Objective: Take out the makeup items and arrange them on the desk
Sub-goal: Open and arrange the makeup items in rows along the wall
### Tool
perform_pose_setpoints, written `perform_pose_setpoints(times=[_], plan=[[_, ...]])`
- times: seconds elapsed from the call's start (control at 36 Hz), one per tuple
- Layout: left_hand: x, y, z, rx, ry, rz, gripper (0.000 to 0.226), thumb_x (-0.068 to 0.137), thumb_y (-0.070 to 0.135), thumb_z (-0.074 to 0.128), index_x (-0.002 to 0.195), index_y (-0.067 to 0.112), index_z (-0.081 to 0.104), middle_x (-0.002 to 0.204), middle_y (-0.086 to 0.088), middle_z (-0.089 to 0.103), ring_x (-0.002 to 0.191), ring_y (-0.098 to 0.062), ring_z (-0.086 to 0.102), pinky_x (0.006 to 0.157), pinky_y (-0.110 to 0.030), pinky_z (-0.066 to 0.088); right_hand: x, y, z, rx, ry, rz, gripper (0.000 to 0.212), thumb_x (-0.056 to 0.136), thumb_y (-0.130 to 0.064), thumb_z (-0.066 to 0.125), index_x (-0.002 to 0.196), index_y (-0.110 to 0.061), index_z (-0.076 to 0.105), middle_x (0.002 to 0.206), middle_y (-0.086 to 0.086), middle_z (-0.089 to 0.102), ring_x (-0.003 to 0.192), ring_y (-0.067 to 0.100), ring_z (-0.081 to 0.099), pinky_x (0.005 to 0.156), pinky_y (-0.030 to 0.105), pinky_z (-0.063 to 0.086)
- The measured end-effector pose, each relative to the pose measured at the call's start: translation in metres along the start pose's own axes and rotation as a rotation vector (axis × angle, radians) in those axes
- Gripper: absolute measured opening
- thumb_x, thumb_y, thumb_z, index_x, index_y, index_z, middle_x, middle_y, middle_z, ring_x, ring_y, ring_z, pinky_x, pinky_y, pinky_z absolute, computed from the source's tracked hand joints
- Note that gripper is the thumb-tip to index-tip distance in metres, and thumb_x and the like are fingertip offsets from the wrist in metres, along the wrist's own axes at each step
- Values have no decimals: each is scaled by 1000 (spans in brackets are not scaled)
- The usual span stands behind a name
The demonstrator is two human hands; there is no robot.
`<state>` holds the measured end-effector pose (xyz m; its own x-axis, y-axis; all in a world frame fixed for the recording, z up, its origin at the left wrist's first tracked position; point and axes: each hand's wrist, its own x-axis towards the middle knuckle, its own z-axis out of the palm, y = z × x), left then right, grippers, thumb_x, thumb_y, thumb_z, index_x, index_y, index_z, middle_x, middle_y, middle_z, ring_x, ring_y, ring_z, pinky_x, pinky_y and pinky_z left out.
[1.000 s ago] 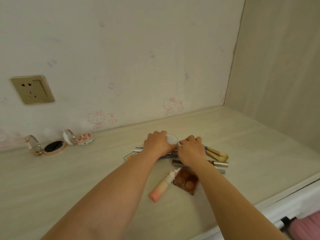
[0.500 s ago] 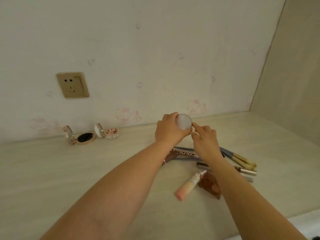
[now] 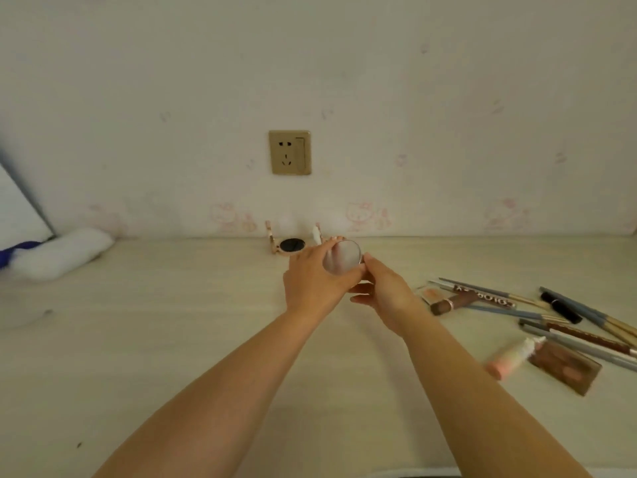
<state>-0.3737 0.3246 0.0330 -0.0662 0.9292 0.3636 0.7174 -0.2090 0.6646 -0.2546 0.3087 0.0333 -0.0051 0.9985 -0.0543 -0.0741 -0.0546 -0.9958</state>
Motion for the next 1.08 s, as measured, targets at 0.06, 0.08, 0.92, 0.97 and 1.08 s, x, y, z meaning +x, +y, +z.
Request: perform_pose_setpoints(times=[0.06,0.08,0.92,0.97,1.08], plan=[[-5,-18,-16,-24,7,-25,70,67,69,61,128,36,51,123,8,58,115,-15,51,94,-38,45,0,4,22,98,-54,46,35,100,-34,35,85,-15,61,80,3,59,70,18,58,67,30,47],[-7,-27,-23,-28,7,-33,69,68,70,60,127,36,52,123,8,59,114,-14,52,94,-38,46,-1,7,33,143,-78,64,34,100,-35,37,87,-15,62,80,3,58,69,18,56,66,30,47],[-30,-82,-35,-366,-181,-32,70,70,43,76,132,30,47,128,12,49,116,-5,49,96,-24,44,0,44,84,545,-229,180,50,94,-38,26,112,-6,60,103,13,68,95,24,65,83,36,52],[-31,-81,-35,-382,-172,-37,69,69,43,77,131,30,49,126,12,50,112,-4,51,91,-19,43,0,44,83,547,-239,170,50,94,-37,26,113,-5,59,104,14,67,98,25,61,90,39,47],[-35,-86,-41,-474,-169,-82,63,71,37,78,128,30,52,123,14,53,108,-1,53,84,-12,42,-2,45,83,462,-289,123,46,93,-33,26,108,-7,61,104,15,64,95,27,61,81,40,53]])
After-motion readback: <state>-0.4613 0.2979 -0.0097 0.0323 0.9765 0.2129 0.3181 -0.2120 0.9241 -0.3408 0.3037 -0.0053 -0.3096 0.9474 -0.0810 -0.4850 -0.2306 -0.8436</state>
